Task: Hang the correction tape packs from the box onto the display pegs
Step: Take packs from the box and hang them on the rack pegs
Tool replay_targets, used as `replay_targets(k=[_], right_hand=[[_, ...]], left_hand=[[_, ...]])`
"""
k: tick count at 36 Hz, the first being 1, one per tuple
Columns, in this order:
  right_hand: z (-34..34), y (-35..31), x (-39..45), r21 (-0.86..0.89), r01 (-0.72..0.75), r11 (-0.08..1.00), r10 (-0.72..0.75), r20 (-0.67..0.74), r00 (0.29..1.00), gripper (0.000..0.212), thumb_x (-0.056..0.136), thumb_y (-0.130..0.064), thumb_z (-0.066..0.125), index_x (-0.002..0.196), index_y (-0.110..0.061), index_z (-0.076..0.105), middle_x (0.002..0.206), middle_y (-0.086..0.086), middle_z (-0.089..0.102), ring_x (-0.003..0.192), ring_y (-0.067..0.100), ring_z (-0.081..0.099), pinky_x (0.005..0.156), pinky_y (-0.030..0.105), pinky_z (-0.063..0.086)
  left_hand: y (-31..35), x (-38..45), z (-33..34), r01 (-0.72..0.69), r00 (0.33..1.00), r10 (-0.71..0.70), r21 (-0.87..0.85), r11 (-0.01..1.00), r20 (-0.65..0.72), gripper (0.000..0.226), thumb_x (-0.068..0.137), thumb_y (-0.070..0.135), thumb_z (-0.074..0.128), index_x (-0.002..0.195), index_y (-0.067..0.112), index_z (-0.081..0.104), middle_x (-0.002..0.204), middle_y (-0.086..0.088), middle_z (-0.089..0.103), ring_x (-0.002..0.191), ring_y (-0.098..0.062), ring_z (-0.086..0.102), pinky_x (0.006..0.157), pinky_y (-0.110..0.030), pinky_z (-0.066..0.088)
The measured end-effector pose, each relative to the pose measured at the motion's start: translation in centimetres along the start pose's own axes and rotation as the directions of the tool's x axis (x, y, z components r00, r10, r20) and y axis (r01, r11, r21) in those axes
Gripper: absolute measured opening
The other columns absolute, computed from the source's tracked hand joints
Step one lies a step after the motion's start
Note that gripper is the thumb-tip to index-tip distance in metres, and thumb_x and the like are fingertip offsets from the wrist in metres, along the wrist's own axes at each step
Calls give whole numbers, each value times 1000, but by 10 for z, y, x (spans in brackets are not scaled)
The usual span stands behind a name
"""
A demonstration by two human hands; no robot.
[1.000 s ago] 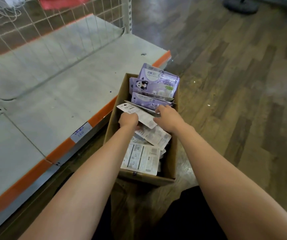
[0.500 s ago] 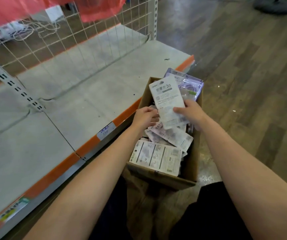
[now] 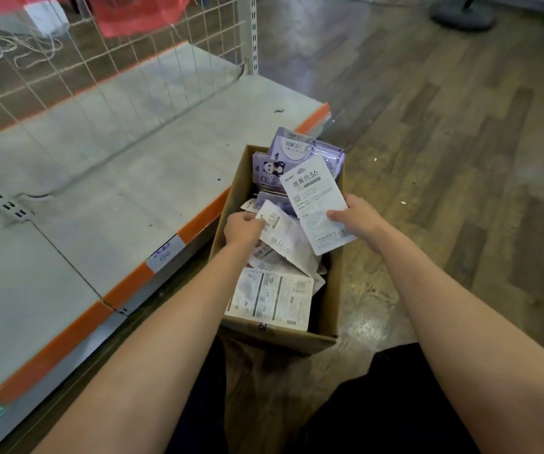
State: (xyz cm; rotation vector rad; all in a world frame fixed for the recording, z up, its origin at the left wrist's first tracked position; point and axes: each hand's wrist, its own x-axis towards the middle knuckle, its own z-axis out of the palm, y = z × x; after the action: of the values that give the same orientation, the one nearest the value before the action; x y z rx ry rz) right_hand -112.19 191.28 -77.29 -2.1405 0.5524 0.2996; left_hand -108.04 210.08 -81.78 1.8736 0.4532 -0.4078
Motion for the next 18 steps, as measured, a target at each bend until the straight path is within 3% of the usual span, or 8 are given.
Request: replay_targets(k=[2, 4, 7, 10, 13, 15, 18], right_hand=[[1, -1, 1, 66, -4, 998, 3, 22, 1000, 32, 96, -16, 56, 126, -4, 53, 124, 9, 61, 111, 27, 59, 96, 42, 48], [3, -5, 1, 174, 5, 985, -14, 54, 998, 26, 96, -14, 55, 121, -7, 57, 124, 8, 63, 110, 25, 60, 95, 40, 49], [7, -12, 0, 402, 8, 915, -61, 117, 991, 13, 97, -10, 53, 106, -17, 60, 123, 5, 64, 105, 20, 62, 91, 35, 50], [13, -22, -2, 566, 10, 824, -153, 205, 967, 18, 97, -7, 51, 105, -20, 60, 113, -2, 67, 101, 15, 63, 83, 29, 52], [23, -31, -3, 599, -3, 801, -180, 245, 953, 38, 91, -6, 60, 126, -15, 47, 116, -2, 66, 101, 14, 66, 75, 29, 56], [31, -37, -4, 591, -30, 806, -162, 270, 949, 53, 87, -5, 66, 128, -18, 35, 120, 0, 64, 102, 18, 65, 79, 36, 55], [39, -40, -6, 519, 12, 855, -205, 316, 926, 52, 85, -5, 68, 128, -19, 43, 115, -4, 67, 101, 15, 66, 83, 36, 56]], left_hand=[[15, 0, -7, -8, 999, 13, -169, 986, 32, 10, 93, 6, 57, 101, 9, 64, 102, -10, 67, 92, -24, 66, 80, -40, 57], [31, -1, -16, -45, 995, 66, -266, 963, 73, 9, 95, 7, 55, 95, 11, 63, 96, -9, 68, 88, -23, 67, 75, -40, 58], [54, -5, -29, -90, 983, 146, -397, 913, 114, 11, 93, 6, 57, 103, 5, 63, 87, -10, 67, 76, -21, 65, 61, -31, 55], [68, -8, -39, -119, 976, 191, -472, 874, 108, 9, 91, 9, 62, 99, 5, 63, 84, -8, 68, 72, -18, 65, 57, -26, 54], [77, -11, -43, -96, 971, 203, -572, 815, 126, 7, 92, 13, 61, 90, 7, 61, 83, -7, 68, 66, -13, 66, 56, -23, 55], [79, -10, -43, -78, 971, 201, -619, 781, 132, 10, 96, 12, 56, 87, 8, 60, 82, -6, 67, 62, -11, 66, 57, -22, 55], [79, -12, -42, -103, 971, 211, -602, 792, 110, 19, 98, 6, 47, 82, 9, 57, 81, -8, 65, 63, -14, 62, 56, -25, 52]])
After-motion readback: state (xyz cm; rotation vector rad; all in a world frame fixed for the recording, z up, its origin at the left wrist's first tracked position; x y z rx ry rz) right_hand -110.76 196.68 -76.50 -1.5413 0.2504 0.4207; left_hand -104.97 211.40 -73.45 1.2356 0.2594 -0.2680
